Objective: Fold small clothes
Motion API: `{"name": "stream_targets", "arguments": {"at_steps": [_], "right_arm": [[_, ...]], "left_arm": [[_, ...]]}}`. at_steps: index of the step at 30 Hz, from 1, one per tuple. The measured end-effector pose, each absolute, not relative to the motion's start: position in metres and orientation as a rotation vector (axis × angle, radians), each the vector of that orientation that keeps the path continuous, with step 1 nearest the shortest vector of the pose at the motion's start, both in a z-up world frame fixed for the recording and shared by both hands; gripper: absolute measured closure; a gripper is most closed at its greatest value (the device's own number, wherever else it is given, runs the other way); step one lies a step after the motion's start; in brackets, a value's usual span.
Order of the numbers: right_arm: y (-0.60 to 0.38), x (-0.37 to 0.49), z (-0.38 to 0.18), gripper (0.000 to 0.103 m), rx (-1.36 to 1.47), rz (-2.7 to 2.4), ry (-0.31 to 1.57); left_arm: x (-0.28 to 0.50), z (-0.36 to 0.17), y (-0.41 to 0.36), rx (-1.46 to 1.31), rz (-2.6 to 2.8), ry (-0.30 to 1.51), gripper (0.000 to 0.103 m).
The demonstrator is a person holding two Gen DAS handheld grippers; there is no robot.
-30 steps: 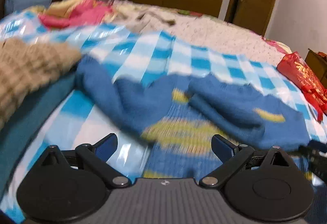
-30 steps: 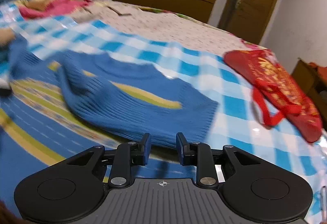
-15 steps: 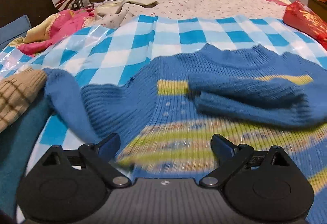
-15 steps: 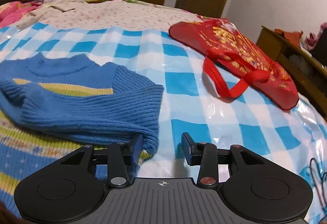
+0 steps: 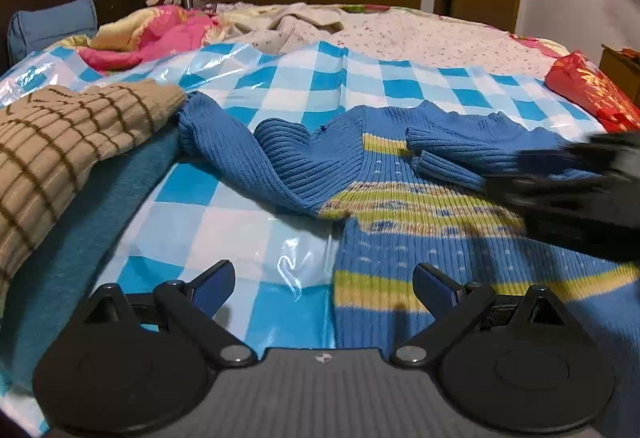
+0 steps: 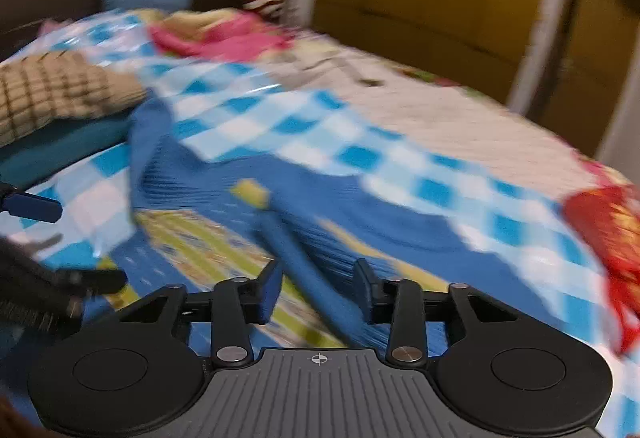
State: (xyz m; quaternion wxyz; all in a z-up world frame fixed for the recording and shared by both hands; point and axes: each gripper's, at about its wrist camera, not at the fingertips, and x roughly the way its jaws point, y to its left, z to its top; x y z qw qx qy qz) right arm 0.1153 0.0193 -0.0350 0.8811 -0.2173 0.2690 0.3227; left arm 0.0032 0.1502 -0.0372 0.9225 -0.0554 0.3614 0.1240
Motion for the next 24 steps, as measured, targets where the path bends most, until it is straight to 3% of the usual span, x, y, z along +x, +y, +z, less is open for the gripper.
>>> {"name": "stream_targets", "arguments": {"at_steps": [7, 10, 12, 17, 24], "right_arm": [[0.055, 0.143, -0.067, 0.070, -0.595, 0.681, 0.600], [0.059, 0.145, -0.068, 0.089, -0.594, 0.641, 0.607], [0.060, 0.146, -0.061, 0.093, -0.551, 0.623, 0.620], [0.050, 0.130, -0.028, 0.093, -0.391, 0.691, 0.595], [0.048, 0.106, -0.043, 0.088, -0.507, 0.815, 0.632]], "left_arm": [[0.008, -0.045, 0.158, -0.162, 0.196, 0.752, 0.000], [0.008, -0.047, 0.160, -0.162, 0.197, 0.750, 0.000], [0.007, -0.048, 0.164, -0.178, 0.198, 0.749, 0.000], [0.002, -0.043, 0.172, -0.226, 0.210, 0.718, 0.000], [0.000, -0.042, 0.173, -0.231, 0.215, 0.711, 0.000]]}}
